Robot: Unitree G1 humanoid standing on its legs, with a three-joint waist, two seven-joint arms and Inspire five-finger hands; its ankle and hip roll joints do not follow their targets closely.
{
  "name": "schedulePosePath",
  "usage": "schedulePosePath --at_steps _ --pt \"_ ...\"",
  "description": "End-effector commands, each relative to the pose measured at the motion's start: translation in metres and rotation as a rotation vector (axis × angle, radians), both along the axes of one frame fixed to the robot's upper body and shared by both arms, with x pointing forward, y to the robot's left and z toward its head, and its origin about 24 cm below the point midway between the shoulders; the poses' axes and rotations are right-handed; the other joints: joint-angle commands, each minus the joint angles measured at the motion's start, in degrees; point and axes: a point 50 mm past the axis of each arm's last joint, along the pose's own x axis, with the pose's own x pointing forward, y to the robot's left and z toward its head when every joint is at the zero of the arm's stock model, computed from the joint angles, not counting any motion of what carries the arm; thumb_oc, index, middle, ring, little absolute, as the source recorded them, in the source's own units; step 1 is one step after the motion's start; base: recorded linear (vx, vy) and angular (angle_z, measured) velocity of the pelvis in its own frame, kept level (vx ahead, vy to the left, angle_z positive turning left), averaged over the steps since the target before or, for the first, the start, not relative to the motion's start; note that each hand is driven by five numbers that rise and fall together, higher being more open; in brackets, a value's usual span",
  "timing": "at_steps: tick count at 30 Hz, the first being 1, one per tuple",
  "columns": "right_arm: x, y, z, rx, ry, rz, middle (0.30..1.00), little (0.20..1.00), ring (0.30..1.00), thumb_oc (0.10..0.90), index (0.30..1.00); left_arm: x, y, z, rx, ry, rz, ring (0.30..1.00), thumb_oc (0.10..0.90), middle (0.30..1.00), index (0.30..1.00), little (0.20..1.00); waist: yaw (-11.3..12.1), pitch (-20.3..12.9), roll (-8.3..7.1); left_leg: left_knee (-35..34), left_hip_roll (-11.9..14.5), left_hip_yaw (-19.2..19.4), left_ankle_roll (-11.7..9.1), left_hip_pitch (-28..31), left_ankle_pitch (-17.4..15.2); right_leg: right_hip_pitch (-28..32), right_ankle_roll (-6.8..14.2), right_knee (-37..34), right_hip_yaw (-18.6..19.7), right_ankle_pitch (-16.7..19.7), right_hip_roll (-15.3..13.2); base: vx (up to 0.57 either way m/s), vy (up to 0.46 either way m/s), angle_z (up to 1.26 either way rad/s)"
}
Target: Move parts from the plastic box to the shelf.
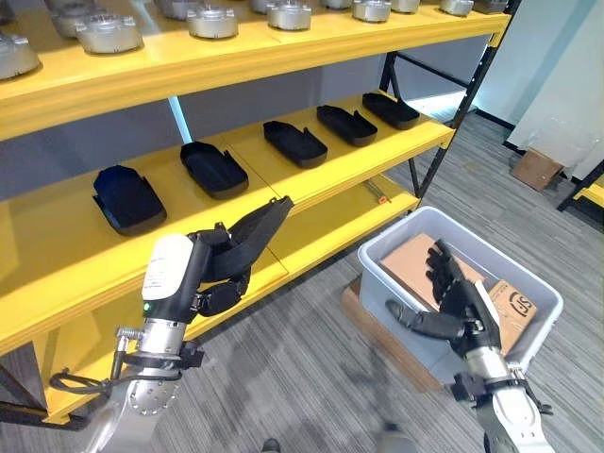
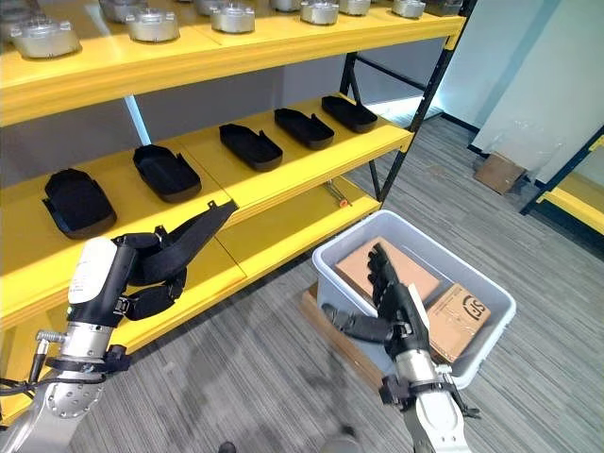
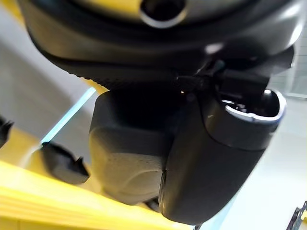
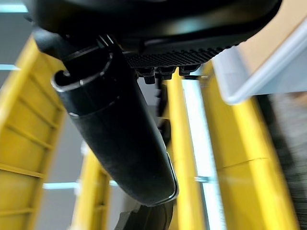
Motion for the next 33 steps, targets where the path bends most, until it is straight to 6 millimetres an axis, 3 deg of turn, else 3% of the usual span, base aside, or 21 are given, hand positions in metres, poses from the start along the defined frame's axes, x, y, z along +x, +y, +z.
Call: schedulePosePath --at_steps 1,6,7,11,13,14,15,18,20,21,23,25,27,30,33 --pt "0.028 -0.01 0.067 -0.042 -0.353 0.015 1.0 1.0 1.0 0.9 1.0 0.003 -0.026 0.061 -0.057 -0.324 -0.163 0.3 0.4 0.3 0.3 0.3 -0.7 -3.9 2.1 -5.9 -7.3 5.7 3.7 7.6 -3.5 1.6 -1.4 -5.3 -1.0 5.6 2.3 0.0 -0.009 0.73" --pt "0.033 -0.004 0.073 -0.05 -0.381 0.035 1.0 1.0 1.0 0.9 1.0 0.0 -0.026 0.057 -0.097 -0.315 -0.157 0.3 0.4 0.3 0.3 0.3 0.9 -5.6 2.01 -5.9 -7.6 5.1 3.2 5.8 -2.6 5.2 -1.6 -12.9 3.2 6.6 2.5 -0.05 -0.041 0.09" --pt "0.033 -0.002 0.076 -0.046 -0.394 0.048 1.0 1.0 1.0 0.9 1.0 -0.004 -0.023 0.052 -0.112 -0.289 -0.144 0.3 0.4 0.3 0.3 0.3 2.0 -5.6 2.03 -5.8 -7.2 5.3 3.1 5.4 -2.5 5.7 -1.9 -14.3 2.6 6.7 2.1 -0.05 -0.088 -0.09" --pt "0.032 -0.003 0.077 -0.059 -0.396 0.053 1.0 1.0 1.0 0.9 1.0 -0.008 -0.02 0.049 -0.106 -0.26 -0.134 0.3 0.4 0.3 0.3 0.3 2.5 -5.1 2.29 -5.4 -7.3 4.5 2.8 4.4 -1.8 6.5 -2.3 -15.5 2.2 6.5 1.5 -0.05 -0.076 0.04" --pt "0.031 -0.01 0.082 -0.061 -0.416 0.031 1.0 1.0 1.0 0.9 1.0 -0.006 -0.019 0.051 -0.11 -0.267 -0.134 0.3 0.4 0.3 0.3 0.3 2.1 -3.0 1.99 1.8 -7.6 4.4 1.8 0.5 -3.3 5.7 -2.9 -14.6 1.0 6.3 0.5 -0.22 -0.067 0.46" --pt "0.032 -0.014 0.088 -0.088 -0.438 0.007 1.0 1.0 1.0 0.9 1.0 -0.002 -0.02 0.055 -0.124 -0.279 -0.143 0.3 0.4 0.3 0.3 0.3 1.4 -1.1 1.7 6.5 -5.6 7.0 0.4 -2.3 -4.3 5.1 -3.4 -13.7 -1.1 6.2 -1.1 -0.24 -0.021 0.93" --pt "0.032 -0.015 0.088 -0.089 -0.441 0.005 1.0 1.0 1.0 0.9 1.0 -0.002 -0.02 0.055 -0.125 -0.281 -0.144 0.3 0.4 0.3 0.3 0.3 1.2 -0.9 1.8 7.6 -5.5 6.8 0.4 -3.0 -4.8 4.9 -3.4 -13.4 -1.3 6.1 -1.0 -0.25 0.032 1.29" --pt "0.033 -0.015 0.089 -0.09 -0.446 -0.012 1.0 1.0 1.0 0.9 1.0 -0.004 -0.02 0.062 -0.135 -0.33 -0.144 0.3 0.4 0.3 0.3 0.3 0.3 -1.0 1.25 6.8 2.8 8.9 -1.1 -1.5 -3.3 3.8 -3.2 -12.3 -1.9 6.3 -3.2 -0.1 0.077 0.71" --pt "0.03 -0.014 0.086 -0.092 -0.432 -0.002 1.0 1.0 1.0 0.9 1.0 -0.007 -0.019 0.063 -0.14 -0.351 -0.135 0.3 0.4 0.3 0.3 0.3 0.7 -1.6 1.86 3.4 8.0 5.8 -2.6 -0.3 0.9 2.6 -2.7 -10.8 -1.2 5.1 -3.6 -0.05 0.148 0.07" --pt "0.03 -0.014 0.084 -0.096 -0.427 -0.008 1.0 1.0 1.0 0.9 1.0 -0.007 -0.019 0.066 -0.139 -0.372 -0.13 0.3 0.4 0.3 0.3 0.3 0.7 -1.7 2.88 0.3 11.7 3.4 -3.8 0.5 5.4 1.2 -2.3 -8.9 -1.0 4.1 -3.5 -0.04 0.137 0.14" --pt "0.03 -0.014 0.085 -0.093 -0.429 -0.011 1.0 1.0 1.0 0.9 1.0 -0.007 -0.02 0.069 -0.138 -0.388 -0.134 0.3 0.4 0.3 0.3 0.3 0.1 -1.5 3.72 -2.0 13.5 3.7 -4.6 1.1 7.3 -0.1 -2.0 -7.3 -1.5 3.6 -3.7 -0.07 0.158 0.02" --pt "0.029 -0.017 0.086 -0.106 -0.433 -0.024 1.0 1.0 1.0 0.9 1.0 -0.005 -0.024 0.071 -0.138 -0.404 -0.148 0.3 0.4 0.3 0.3 0.3 -0.8 -1.3 5.51 -5.7 15.8 7.4 -6.3 2.2 9.3 -2.3 -1.3 -4.0 -2.9 2.8 -4.3 -0.09 0.251 -0.05" --pt "0.026 -0.016 0.087 -0.104 -0.445 -0.028 1.0 1.0 1.0 0.9 1.0 -0.004 -0.029 0.075 -0.133 -0.423 -0.18 0.3 0.4 0.3 0.3 0.3 -1.2 -1.0 7.32 -6.0 16.7 9.1 -7.5 1.8 7.1 -4.3 -0.5 -1.8 -3.4 3.0 -5.1 -0.06 0.314 0.37" --pt "0.026 -0.016 0.085 -0.098 -0.44 -0.032 1.0 1.0 1.0 0.9 1.0 -0.003 -0.03 0.075 -0.123 -0.418 -0.19 0.3 0.4 0.3 0.3 0.3 -1.0 -1.4 7.32 -6.0 15.8 9.3 -7.6 1.8 6.2 -3.8 0.2 -2.4 -3.9 3.8 -6.0 0.04 0.154 0.21" --pt "0.024 -0.016 0.082 -0.088 -0.425 -0.042 1.0 1.0 1.0 0.9 1.0 -0.003 -0.029 0.077 -0.109 -0.417 -0.198 0.3 0.4 0.3 0.3 0.3 -0.5 -1.7 6.34 -6.0 14.1 9.6 -7.6 2.5 4.9 -0.9 1.3 -5.3 -4.3 5.0 -7.9 0.11 0.186 0.29"
